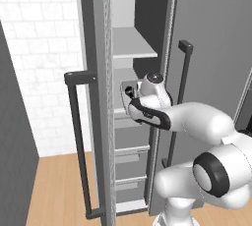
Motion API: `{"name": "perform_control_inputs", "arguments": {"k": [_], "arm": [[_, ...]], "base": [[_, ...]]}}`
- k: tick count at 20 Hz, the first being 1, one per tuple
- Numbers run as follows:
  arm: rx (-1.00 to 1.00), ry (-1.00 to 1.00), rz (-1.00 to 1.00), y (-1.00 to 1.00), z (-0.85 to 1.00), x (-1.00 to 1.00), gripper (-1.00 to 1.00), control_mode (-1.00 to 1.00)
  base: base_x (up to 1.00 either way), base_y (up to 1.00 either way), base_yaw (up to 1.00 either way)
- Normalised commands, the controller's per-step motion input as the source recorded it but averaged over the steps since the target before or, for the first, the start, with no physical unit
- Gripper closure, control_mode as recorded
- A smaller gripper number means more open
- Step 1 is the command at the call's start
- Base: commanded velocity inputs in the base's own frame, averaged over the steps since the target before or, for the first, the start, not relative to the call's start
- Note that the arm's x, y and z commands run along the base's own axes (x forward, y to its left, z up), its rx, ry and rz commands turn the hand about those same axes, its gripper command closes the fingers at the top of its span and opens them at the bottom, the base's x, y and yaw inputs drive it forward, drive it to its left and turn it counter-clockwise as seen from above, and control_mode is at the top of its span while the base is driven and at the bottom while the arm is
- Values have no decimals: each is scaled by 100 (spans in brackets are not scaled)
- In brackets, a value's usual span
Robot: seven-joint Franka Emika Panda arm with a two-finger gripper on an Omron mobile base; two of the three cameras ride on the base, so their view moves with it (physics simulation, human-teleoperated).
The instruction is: Take the meat container that has the fish and place it on the second highest rack of the freezer. Then take the vegetable container that has the lemon and mushroom and place it on the highest rack of the freezer.
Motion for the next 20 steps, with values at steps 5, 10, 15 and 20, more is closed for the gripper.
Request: {"name": "perform_control_inputs", "arguments": {"k": [5, 10, 15, 20], "arm": [[0, 0, 0, 12, -7, 61, 100, -100], [0, 0, 0, 2, -19, 57, 100, -100], [-2, 0, 0, 1, -37, 54, 100, -100], [-3, 0, 0, 4, -36, 59, 100, -100]], "base": [[0, 0, 0], [0, 0, 0], [0, 0, 0], [0, 0, 0]]}}
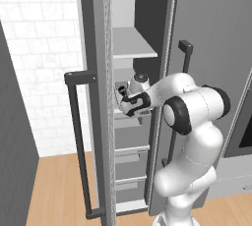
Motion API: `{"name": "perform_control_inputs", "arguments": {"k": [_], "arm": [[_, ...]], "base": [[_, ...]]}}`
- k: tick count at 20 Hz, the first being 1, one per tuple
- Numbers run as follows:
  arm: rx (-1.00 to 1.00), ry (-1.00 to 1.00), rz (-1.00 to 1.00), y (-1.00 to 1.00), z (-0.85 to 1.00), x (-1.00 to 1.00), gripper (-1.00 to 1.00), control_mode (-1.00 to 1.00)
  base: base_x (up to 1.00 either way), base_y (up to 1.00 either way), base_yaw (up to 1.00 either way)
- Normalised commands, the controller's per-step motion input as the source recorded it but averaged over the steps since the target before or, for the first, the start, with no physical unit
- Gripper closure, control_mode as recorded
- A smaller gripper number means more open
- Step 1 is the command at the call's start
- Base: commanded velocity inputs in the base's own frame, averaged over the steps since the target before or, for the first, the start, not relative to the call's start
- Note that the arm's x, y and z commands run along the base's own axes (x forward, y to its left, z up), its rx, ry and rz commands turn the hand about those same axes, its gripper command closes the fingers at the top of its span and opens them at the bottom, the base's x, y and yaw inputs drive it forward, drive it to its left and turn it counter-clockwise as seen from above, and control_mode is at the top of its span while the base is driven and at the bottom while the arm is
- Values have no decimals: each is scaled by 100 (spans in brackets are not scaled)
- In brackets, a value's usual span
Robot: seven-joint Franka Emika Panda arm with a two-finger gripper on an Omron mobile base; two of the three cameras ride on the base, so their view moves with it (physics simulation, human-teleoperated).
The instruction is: Take the meat container that has the fish and place it on the second highest rack of the freezer. Then take the vegetable container that has the lemon and mushroom and place it on the highest rack of the freezer.
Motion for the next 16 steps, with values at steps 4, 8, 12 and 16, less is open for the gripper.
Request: {"name": "perform_control_inputs", "arguments": {"k": [4, 8, 12, 16], "arm": [[0, 0, 0, 0, -15, 71, 100, -100], [0, 0, 0, 5, -2, 77, 100, -100], [-2, 0, 0, 19, -22, 79, 100, -100], [-3, -2, 0, 19, -9, 43, -100, -100]], "base": [[0, 0, 0], [0, 0, 0], [0, 0, 0], [0, 0, 0]]}}
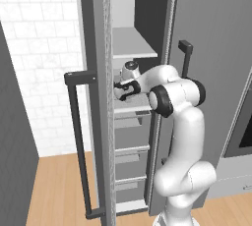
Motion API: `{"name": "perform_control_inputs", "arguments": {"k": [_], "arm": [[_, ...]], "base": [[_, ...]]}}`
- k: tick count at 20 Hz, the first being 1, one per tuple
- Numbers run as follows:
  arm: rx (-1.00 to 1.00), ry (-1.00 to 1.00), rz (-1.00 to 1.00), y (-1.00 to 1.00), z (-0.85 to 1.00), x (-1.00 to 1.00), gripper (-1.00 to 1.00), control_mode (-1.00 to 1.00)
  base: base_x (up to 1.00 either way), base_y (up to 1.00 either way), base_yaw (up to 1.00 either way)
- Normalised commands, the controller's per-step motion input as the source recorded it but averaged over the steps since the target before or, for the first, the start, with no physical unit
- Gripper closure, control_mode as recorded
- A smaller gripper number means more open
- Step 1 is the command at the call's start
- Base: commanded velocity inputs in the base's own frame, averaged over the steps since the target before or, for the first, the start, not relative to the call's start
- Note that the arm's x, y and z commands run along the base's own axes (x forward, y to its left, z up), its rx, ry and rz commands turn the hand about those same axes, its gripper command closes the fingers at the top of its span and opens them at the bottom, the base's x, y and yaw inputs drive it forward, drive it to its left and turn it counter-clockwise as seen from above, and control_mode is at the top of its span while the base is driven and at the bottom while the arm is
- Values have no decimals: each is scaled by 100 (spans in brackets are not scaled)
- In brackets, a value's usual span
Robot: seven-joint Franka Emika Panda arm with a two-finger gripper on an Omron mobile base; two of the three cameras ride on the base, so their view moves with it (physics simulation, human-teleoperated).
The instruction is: Take the meat container that has the fish and place it on the second highest rack of the freezer. Then take the vegetable container that has the lemon and mushroom and place it on the highest rack of the freezer.
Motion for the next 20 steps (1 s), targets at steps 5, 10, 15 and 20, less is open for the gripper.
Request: {"name": "perform_control_inputs", "arguments": {"k": [5, 10, 15, 20], "arm": [[-2, -7, 0, 0, 0, -32, -100, -100], [0, 0, 0, -7, -1, -99, -100, -100], [2, -10, 0, -31, 59, -100, -100, -100], [3, -18, 0, -28, 97, -100, -100, -100]], "base": [[0, 0, 0], [0, 0, 0], [0, 0, 0], [0, 0, 0]]}}
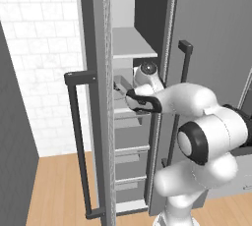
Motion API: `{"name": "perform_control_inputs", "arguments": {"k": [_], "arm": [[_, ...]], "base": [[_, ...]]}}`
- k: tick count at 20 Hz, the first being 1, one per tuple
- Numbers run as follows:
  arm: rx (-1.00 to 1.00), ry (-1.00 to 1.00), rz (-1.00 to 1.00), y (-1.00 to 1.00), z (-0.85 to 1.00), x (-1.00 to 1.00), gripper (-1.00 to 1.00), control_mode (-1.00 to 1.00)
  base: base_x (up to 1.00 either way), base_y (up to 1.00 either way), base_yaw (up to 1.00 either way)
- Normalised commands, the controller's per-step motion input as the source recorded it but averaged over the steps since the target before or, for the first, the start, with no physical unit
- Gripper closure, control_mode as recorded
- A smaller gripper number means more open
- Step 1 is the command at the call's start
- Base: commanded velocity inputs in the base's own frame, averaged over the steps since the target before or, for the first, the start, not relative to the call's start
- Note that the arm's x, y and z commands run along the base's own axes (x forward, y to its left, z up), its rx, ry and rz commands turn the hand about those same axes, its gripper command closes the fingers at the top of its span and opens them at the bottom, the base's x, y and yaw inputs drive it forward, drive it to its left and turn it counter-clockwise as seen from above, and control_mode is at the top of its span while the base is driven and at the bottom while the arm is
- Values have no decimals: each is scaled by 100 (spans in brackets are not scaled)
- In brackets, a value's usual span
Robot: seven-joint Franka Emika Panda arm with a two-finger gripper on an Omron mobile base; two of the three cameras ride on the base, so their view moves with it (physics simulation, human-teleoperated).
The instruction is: Take the meat container that has the fish and place it on the second highest rack of the freezer. Then take the vegetable container that has the lemon and mushroom and place it on the highest rack of the freezer.
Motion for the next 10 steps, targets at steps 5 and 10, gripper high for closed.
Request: {"name": "perform_control_inputs", "arguments": {"k": [5, 10], "arm": [[1, 2, 0, -12, 74, -100, -100, -100], [0, 3, 1, -2, 54, -100, -100, -100]], "base": [[0, 0, 0], [0, 0, 0]]}}
